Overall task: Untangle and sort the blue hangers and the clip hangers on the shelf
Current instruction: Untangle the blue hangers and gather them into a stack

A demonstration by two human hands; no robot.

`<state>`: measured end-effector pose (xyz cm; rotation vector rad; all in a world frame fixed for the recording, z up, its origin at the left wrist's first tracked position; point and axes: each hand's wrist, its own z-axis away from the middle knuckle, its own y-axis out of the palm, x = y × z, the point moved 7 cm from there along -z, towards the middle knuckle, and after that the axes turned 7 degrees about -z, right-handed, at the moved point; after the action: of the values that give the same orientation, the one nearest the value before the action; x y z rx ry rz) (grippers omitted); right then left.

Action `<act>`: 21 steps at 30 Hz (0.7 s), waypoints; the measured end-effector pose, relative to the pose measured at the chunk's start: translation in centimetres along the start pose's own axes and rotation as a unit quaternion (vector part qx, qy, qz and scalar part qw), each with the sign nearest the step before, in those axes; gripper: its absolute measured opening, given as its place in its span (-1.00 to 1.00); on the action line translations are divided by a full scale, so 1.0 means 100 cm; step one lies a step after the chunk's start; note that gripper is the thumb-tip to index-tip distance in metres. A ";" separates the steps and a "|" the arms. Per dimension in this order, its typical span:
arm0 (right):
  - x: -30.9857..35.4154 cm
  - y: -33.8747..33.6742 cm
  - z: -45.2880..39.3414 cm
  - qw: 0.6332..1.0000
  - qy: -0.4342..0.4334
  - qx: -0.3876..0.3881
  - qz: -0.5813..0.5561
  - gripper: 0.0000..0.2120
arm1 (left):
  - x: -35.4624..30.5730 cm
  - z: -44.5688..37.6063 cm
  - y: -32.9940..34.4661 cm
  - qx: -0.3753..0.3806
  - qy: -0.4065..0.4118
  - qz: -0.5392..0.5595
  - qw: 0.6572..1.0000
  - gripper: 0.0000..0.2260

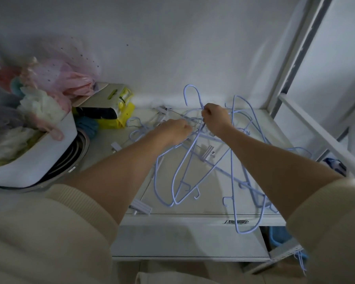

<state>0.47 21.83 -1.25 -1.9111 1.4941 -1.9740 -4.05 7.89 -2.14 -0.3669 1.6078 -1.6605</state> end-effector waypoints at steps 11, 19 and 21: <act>0.019 0.007 -0.014 0.991 -0.019 0.017 -0.134 -0.81 | -0.018 -0.030 0.000 -0.030 -0.022 0.338 0.940 -0.84; 0.032 -0.013 -0.020 0.988 -0.058 0.044 -0.138 -0.85 | -0.024 -0.041 -0.005 -0.013 -0.054 0.430 0.901 -0.73; 0.033 -0.017 -0.019 0.990 -0.070 0.052 -0.108 -0.85 | -0.027 -0.040 -0.007 0.002 -0.050 0.439 0.897 -0.73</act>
<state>-0.85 21.91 2.70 -2.1955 1.1720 -1.9043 -5.24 12.53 -1.28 0.2636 1.3755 -0.9226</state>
